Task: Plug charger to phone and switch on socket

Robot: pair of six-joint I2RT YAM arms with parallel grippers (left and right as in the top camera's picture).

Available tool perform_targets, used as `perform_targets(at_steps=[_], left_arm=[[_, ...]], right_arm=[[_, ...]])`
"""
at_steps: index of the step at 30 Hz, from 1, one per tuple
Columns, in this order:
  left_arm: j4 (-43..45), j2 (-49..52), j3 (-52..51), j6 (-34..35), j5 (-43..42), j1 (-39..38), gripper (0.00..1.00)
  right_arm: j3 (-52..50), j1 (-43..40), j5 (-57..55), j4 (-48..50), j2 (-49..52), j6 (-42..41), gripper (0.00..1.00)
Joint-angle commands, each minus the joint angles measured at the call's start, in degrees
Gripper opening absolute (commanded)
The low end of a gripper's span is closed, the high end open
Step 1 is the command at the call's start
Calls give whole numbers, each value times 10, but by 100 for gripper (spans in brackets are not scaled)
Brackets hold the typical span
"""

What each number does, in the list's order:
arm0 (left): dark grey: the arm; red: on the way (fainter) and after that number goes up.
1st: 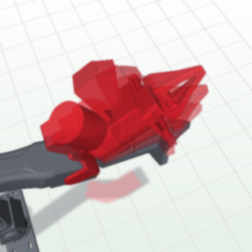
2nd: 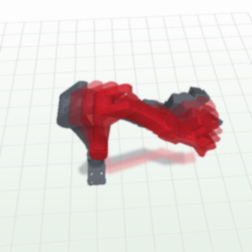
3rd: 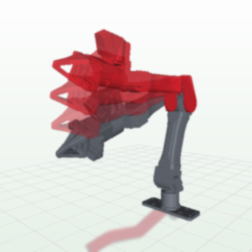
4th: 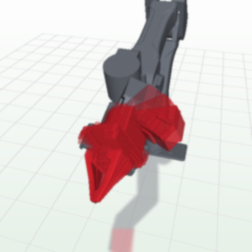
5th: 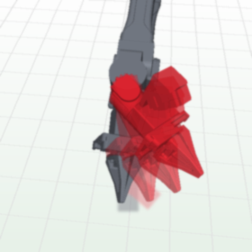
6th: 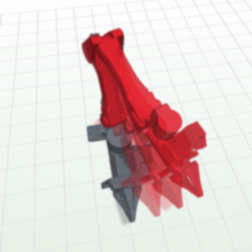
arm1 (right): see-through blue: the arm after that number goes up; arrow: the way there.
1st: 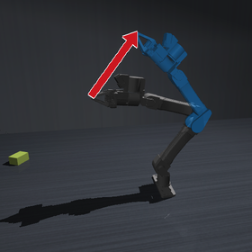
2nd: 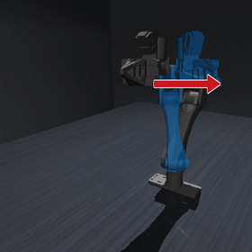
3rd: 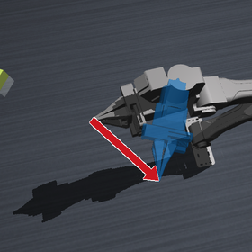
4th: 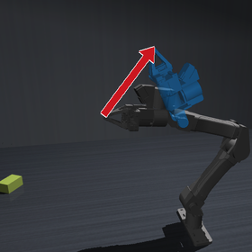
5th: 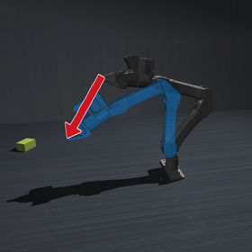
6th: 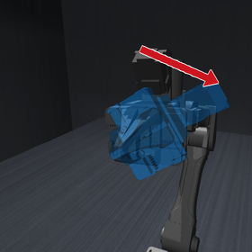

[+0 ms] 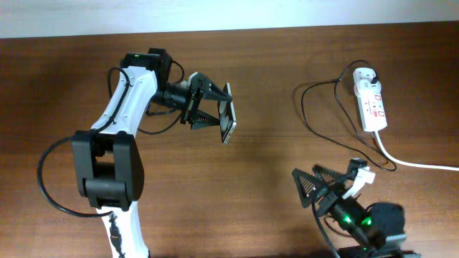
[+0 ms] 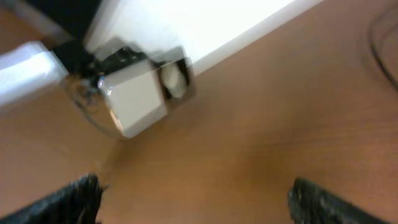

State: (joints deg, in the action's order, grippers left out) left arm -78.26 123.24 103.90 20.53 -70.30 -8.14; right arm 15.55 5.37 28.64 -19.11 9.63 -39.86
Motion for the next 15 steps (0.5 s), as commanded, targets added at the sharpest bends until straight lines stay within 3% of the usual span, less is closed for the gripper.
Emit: perform_targets(at_steps=[1, 3, 5, 9, 10, 13, 15], left_arm=[[2, -2, 15, -10, -30, 0, 64], [2, -2, 15, -12, -30, 0, 64], [2, -2, 15, -12, -30, 0, 64], [2, -2, 15, -14, -30, 0, 64], [2, -2, 15, -14, -30, 0, 64], [2, -2, 15, -14, -30, 0, 64], [2, -2, 15, -14, -30, 0, 64]], right_arm=[[170, 3, 5, -102, 135, 56, 99], [296, 7, 47, -191, 265, 55, 99], [329, 15, 157, -160, 341, 53, 99], [331, 69, 96, -85, 440, 94, 99], [341, 127, 30, -70, 454, 94, 99], [360, 343, -306, -33, 482, 74, 99], [360, 407, -389, 33, 523, 75, 99]])
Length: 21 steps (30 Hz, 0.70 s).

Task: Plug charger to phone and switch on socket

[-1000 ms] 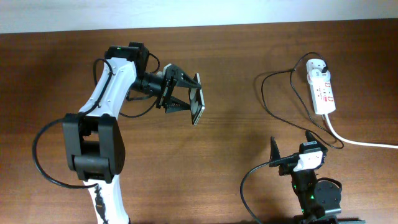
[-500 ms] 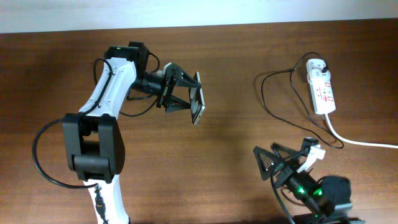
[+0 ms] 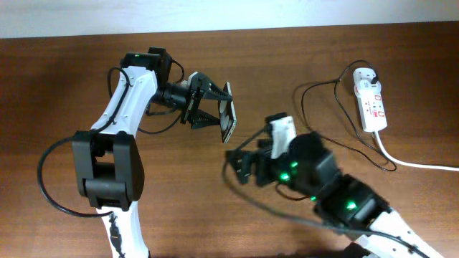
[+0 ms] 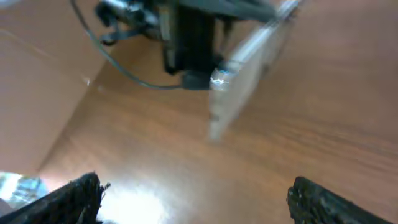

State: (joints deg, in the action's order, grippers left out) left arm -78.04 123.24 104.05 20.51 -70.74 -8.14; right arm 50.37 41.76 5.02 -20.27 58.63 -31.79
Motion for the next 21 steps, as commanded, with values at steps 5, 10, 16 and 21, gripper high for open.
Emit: perform_targets(at_steps=[5, 10, 16, 21], left_arm=[[0, -2, 13, -14, -26, 0, 64], [-1, -2, 13, -14, -26, 0, 64], [-1, -2, 13, -14, -26, 0, 65], [-2, -3, 14, -76, -63, 7, 95]], right_arm=[[13, 55, -192, 207, 178, -33, 88], [13, 54, -195, 242, 211, -39, 56], [13, 54, -207, 241, 212, -47, 24], [13, 54, -198, 230, 188, -48, 4]])
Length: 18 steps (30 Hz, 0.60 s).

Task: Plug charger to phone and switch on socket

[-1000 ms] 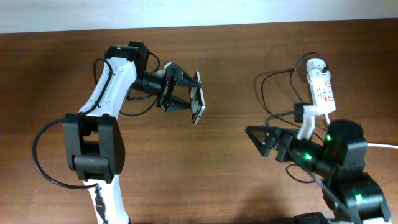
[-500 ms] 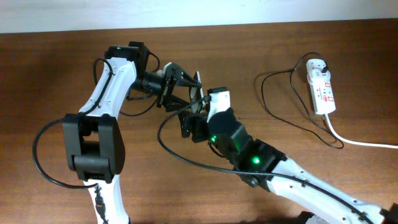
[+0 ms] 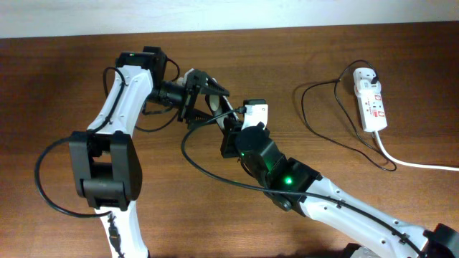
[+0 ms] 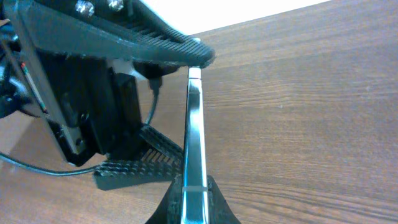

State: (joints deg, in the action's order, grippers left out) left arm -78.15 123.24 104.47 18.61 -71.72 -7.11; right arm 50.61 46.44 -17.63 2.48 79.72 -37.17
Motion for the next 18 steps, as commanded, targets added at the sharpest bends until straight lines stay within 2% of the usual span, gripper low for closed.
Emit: perform_targets(at_steps=[1, 4, 7, 12, 13, 15, 17, 18], left_arm=[[-8, -7, 10, -87, -56, 6, 96], [-77, -67, 10, -253, -54, 55, 98], [-186, -164, 10, -412, 11, 112, 99], [-186, -426, -8, -419, 168, 163, 99], [-181, -470, -26, -418, 171, 177, 99], [-140, -578, -119, -372, 171, 238, 99], [-83, -667, -268, -366, 118, 295, 99], [5, -707, -423, -311, 38, 329, 99]], right_arm=[[11, 7, 28, -18, -46, 2, 4], [11, -16, 30, -136, -127, -56, 4], [10, -65, 87, -230, -186, -69, 4], [-10, -116, 194, -261, -209, -84, 4], [-11, -117, 207, -261, -209, -84, 4], [-11, -117, 226, -256, -209, -84, 4], [-11, -117, 235, -259, -209, -84, 4], [-11, -117, 244, -259, -210, -84, 4]])
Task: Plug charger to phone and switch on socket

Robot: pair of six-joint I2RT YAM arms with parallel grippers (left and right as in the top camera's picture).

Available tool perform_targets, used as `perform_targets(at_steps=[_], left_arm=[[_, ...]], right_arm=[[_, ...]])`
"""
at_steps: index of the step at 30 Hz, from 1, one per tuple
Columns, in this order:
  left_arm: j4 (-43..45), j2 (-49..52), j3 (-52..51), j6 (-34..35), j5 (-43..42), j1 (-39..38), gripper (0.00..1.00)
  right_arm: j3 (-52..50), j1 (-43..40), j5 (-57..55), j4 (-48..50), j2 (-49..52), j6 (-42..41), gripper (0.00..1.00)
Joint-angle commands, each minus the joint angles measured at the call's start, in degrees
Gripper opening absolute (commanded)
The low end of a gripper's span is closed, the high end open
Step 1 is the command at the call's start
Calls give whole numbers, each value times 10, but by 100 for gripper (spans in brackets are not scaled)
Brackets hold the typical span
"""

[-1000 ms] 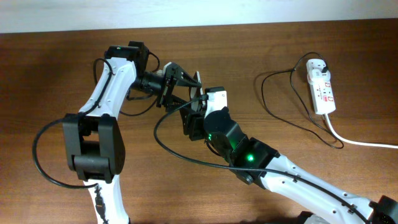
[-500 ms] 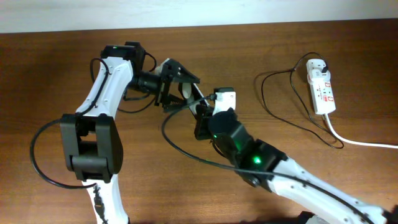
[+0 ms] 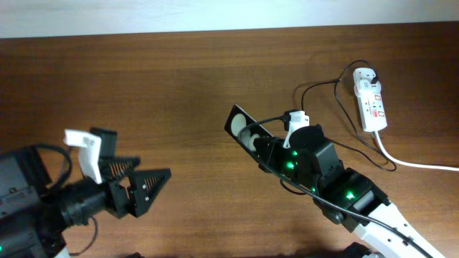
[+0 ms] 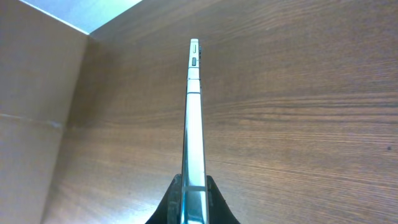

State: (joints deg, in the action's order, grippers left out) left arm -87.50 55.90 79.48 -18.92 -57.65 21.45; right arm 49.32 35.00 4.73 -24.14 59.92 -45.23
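Observation:
The phone (image 3: pixel 237 122) is held up off the table near the middle, with my right gripper (image 3: pixel 252 137) shut on its lower end. In the right wrist view the phone (image 4: pixel 193 118) shows edge-on, its side buttons at the far tip, pinched between the two black fingers (image 4: pixel 174 202). My left gripper (image 3: pixel 153 172) hangs open and empty at the front left, far from the phone. The white power strip (image 3: pixel 371 97) lies at the back right, with a black charger cable (image 3: pixel 315 107) looping from it across the table. The cable's free end is not visible.
A white mains cord (image 3: pixel 416 163) runs from the strip off the right edge. The brown table (image 3: pixel 179 79) meets a pale wall at the back. My right arm stretches from the front right corner towards the centre.
My left gripper has let go of the phone and now sits open at the front left. The right gripper alone holds the phone, slightly farther right and tilted.
First my left gripper held the phone on edge above the table's centre left while the right gripper stood open at the front right. Then the right arm was near the phone, jaws open. Then both grippers held it. Now only the right one does.

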Motion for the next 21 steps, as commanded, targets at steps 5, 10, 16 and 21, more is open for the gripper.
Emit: perform_targets(at_steps=[5, 10, 16, 21], left_arm=[[359, 112, -410, 236, -230, 50, 99], [380, 351, -411, 236, -297, 48, 99], [494, 390, -392, 237, -324, 48, 99], [820, 390, -338, 592, -202, -28, 99]], right_arm=[[0, -3, 26, 13, -26, -8, 4], [-86, -2, 26, 174, -25, -172, 4], [-141, -2, 127, 379, 82, -245, 4], [-141, -2, 129, 409, 96, -245, 4]])
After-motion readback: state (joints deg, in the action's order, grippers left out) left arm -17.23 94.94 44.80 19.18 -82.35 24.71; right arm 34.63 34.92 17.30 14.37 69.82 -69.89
